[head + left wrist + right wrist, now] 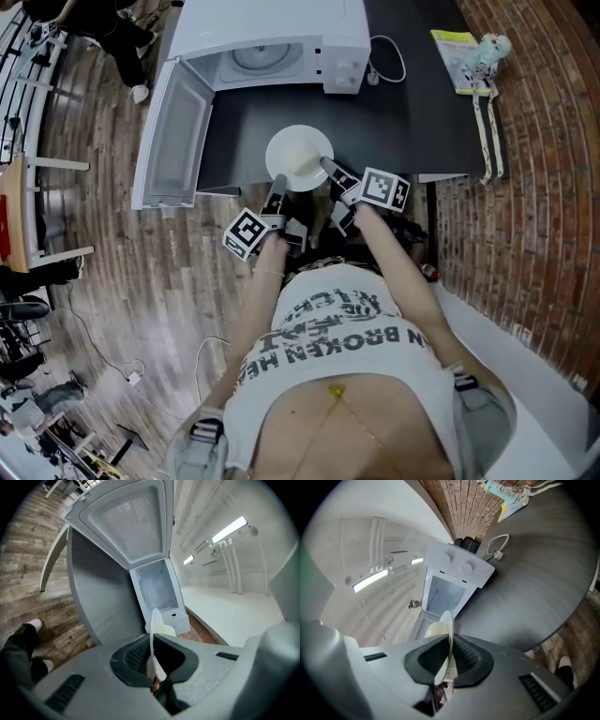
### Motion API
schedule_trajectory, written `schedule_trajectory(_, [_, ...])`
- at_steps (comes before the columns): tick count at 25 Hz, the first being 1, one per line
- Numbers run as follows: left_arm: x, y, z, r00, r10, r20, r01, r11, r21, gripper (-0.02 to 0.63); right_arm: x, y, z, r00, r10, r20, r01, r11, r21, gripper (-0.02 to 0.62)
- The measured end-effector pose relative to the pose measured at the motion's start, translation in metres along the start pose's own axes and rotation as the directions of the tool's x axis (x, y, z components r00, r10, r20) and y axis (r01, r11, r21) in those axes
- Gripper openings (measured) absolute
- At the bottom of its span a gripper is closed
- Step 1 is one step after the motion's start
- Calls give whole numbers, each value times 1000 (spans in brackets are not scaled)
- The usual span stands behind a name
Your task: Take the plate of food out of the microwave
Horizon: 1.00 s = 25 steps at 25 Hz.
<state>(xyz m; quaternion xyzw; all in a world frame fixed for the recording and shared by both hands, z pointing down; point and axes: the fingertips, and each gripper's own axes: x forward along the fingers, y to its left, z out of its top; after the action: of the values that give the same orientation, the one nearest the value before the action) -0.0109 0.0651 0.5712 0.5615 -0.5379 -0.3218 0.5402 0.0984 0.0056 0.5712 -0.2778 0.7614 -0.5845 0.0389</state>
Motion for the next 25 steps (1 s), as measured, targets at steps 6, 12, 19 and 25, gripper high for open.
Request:
schedule_trajectory(6, [-4,0,-7,1000,-1,-3,1,1000,-5,21,-9,-1,-3,1000,-2,2,2,1000,2,28])
schedule_trajectory(12, [-8,-1,-12,1000,-3,-8,3,1000,-6,21,-15,-1,-6,1000,-2,3,2,1000,2,28])
schedule_trajectory(19, [-9,1,-14,1000,1,-9,-1,1000,-7,21,-16,-3,-7,1000,-4,0,4,1000,8,28])
schedule_trajectory(25, [-10,3,-13,1000,5,-4,-5,1000,-15,21,-14,-3,-8,1000,-5,-9,5,1000,6,28])
